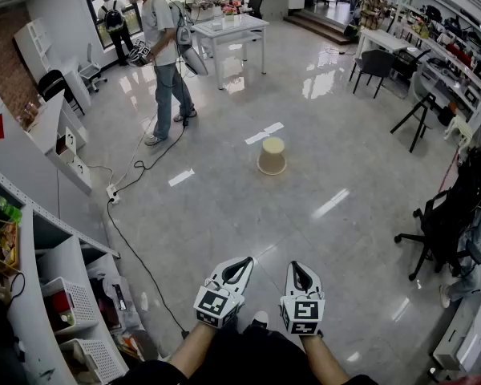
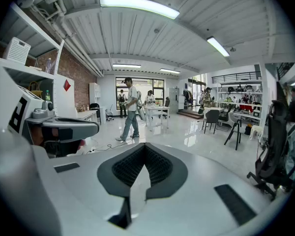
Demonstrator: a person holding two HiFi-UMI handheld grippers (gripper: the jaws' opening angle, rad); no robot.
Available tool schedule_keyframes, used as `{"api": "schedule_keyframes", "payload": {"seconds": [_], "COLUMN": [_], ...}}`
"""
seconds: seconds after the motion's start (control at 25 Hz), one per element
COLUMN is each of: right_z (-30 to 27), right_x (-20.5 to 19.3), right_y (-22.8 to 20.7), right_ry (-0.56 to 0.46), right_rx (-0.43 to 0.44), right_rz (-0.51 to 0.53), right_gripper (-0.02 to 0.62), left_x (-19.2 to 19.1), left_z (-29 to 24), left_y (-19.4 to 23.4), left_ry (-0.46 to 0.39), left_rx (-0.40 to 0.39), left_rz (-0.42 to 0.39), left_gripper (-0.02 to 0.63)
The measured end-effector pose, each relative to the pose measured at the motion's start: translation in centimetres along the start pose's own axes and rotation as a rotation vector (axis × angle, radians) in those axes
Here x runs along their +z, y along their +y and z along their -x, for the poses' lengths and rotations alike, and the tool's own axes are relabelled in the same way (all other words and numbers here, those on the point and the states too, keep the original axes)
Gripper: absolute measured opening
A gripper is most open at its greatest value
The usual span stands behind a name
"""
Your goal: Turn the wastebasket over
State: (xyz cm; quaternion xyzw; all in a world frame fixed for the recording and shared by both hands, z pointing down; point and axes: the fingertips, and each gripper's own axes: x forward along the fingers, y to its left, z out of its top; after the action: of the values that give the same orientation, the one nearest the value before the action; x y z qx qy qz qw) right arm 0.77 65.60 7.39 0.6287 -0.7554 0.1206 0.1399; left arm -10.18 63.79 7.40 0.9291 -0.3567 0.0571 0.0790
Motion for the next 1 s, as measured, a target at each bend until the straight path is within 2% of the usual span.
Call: {"api": "schedule_keyframes", "payload": {"seconds": [0.2,0.52,0.68,1.0], "right_z": [-0.2,0.0,-0.1,-4.5], "right_x": [0.6,0.7,0.5,0.2], "right_y": [-0.5,-1.3,-1.6,-0.9], "right_ry": [-0.009,-0.03,-0.028,0.032], "right_rx": [0.019,0.027,0.045,0.094], "right_rz": [0.018,-0.012,-0.017,-0.051], "right_gripper": [0.011,0.011,0.011,0.011], "left_x": [1.8,2.1,1.0,1.2], "left_z": [-0.4,-1.4,-1.4,-2.5], "left_y": [0.1,-0.1,0.1,3.7], "left_ry": [-0.012,-0.011,-0.003,0.021], "left_rx": [0.054,0.057,0.055,0.089], "left_rz": [0.017,0.006,0.02,0.033], "left_gripper": [0.008,0.008,0.008,0.009]}}
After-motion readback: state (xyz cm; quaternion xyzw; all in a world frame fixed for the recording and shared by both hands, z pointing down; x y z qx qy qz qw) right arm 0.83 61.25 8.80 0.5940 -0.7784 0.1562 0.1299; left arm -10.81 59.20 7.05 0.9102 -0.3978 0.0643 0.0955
